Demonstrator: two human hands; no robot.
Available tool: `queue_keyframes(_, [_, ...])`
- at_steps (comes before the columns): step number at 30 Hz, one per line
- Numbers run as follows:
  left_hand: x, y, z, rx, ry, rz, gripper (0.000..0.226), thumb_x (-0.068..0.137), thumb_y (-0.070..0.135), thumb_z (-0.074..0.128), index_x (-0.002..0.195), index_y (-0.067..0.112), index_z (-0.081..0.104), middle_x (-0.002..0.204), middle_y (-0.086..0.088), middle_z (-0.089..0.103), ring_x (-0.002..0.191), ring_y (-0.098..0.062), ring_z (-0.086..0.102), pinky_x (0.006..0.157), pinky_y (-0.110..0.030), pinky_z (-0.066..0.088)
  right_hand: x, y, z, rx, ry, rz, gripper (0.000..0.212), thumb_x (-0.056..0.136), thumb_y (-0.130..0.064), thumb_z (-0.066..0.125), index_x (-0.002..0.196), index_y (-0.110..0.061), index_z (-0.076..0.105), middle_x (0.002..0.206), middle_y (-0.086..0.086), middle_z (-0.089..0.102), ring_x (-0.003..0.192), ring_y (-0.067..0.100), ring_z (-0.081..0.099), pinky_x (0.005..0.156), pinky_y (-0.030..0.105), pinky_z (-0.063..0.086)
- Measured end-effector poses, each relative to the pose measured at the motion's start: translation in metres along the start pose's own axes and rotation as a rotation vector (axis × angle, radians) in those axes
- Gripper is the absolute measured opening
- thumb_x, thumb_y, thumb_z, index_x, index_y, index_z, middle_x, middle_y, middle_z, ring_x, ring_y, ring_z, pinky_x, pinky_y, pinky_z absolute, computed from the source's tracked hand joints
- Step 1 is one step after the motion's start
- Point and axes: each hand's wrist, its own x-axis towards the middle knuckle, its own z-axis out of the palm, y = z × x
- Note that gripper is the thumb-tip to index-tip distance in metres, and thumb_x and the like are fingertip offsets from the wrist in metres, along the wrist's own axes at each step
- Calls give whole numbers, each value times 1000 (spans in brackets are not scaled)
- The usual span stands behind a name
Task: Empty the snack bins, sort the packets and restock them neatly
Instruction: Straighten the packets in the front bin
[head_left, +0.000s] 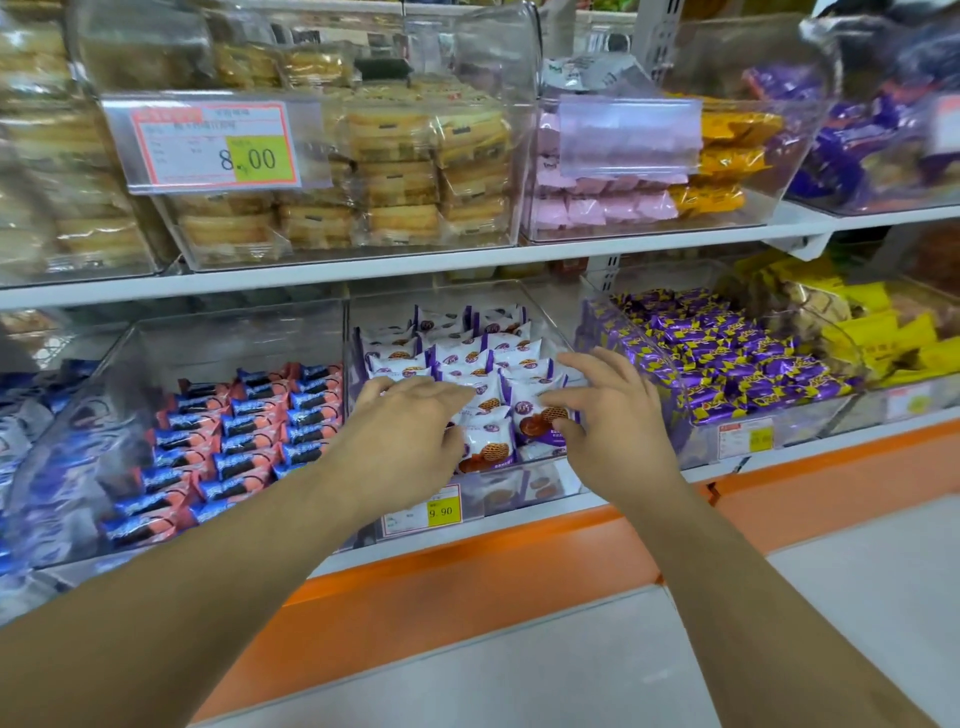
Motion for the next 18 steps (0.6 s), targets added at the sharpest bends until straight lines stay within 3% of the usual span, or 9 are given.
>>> queue_keyframes(3, [16, 16, 1, -90, 59, 27, 47, 107, 39, 44, 154, 34, 43, 159, 14, 42, 148, -11, 34, 123, -42, 14, 4, -3, 7, 2, 80, -16, 33, 79, -3, 83, 97, -30, 85, 145, -4, 60, 139, 35, 42, 103, 55, 37])
queue_keyframes(8, [44, 34, 10, -123, 40, 18, 38, 104, 40, 52, 141, 36, 60, 147, 13, 48, 138, -20, 40, 115, -47, 27, 15, -4, 5, -17, 131, -63, 31, 73, -4, 86, 84, -33, 83, 141, -10, 61, 132, 33, 42, 95, 44, 33])
queue_keyframes(11, [50, 34, 17, -93, 28, 15, 34, 102, 43, 56, 135, 36, 65, 146, 14, 45, 137, -22, 32, 114, -45, 28, 17, 2, 4, 6, 149, -66, 29, 74, -7, 89, 85, -33, 82, 144, -11, 59, 133, 32, 40, 98, 49, 37])
queue_keyframes(15, [50, 31, 22, -172, 74, -8, 28, 101, 38, 61, 127, 35, 69, 141, 15, 49, 131, -20, 35, 111, -42, 27, 19, 9, 1, -50, 110, -33, 37, 69, -17, 96, 100, -31, 83, 150, -10, 54, 136, 32, 36, 101, 55, 40])
queue_keyframes(18, [49, 30, 22, -211, 96, -3, 28, 101, 33, 61, 127, 34, 69, 141, 16, 50, 132, -20, 35, 110, -41, 27, 22, 10, 3, -89, 157, -41, 31, 67, -17, 96, 92, -29, 84, 142, -8, 61, 130, 32, 42, 98, 58, 45])
